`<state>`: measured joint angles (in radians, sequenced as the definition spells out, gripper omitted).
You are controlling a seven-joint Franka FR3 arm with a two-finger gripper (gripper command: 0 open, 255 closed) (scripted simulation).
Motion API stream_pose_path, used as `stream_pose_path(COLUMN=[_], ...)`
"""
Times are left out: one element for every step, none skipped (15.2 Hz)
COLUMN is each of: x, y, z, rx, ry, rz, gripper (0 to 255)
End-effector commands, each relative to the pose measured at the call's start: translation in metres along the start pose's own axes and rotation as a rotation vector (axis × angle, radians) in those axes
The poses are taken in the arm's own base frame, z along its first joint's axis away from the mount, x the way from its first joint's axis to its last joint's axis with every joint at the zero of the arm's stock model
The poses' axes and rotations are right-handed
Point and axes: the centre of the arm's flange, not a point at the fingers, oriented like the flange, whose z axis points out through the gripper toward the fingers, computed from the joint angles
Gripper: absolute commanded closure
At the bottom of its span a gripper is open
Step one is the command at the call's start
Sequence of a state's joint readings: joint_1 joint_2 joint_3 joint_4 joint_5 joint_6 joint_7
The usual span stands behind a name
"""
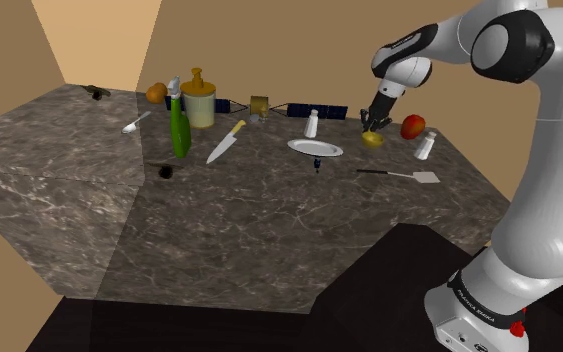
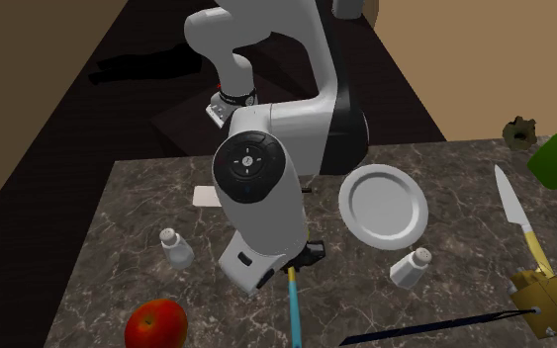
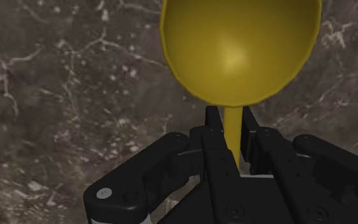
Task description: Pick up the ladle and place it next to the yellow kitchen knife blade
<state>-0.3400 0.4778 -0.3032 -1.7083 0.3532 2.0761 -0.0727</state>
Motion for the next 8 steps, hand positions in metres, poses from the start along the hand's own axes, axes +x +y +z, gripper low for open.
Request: stream_pose_path(x=[-0.002,-0.002,-0.003,-0.003,-0.003,-0.004,-0.004,-0.005], y=[-0.002,-0.002,-0.003,-0.004,-0.005,-0.006,-0.007,-0.008], z=[-0.01,-0.015,-0.02,-0.026,-0.031,-0.036,-0.041,-0.046], rx=[0.0,0.0,0.0,0.0,0.0,0.0,0.0,0.0], ry=[0.0,0.0,0.0,0.0,0.0,0.0,0.0,0.0], rz=[0.0,0.0,0.0,0.0,0.0,0.0,0.0,0.0], gripper=[255,255,255,255,255,255,255,255])
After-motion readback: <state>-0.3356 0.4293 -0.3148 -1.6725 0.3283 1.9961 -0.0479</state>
